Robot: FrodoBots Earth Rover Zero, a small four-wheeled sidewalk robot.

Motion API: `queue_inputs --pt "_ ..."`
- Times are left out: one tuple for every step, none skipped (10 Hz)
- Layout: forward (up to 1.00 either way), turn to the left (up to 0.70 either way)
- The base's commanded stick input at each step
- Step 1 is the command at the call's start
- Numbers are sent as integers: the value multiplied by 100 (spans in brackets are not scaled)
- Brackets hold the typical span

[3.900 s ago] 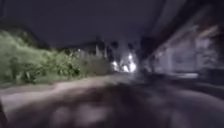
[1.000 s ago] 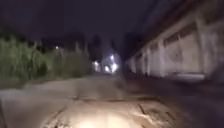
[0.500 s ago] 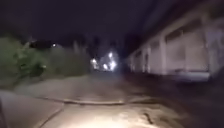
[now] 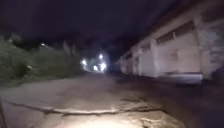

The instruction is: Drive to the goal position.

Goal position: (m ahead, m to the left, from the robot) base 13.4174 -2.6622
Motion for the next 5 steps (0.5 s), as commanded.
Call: queue_inputs --pt "70 -35" --pt "70 -35" --pt "70 -35" --pt "70 -35" --pt "70 -35"
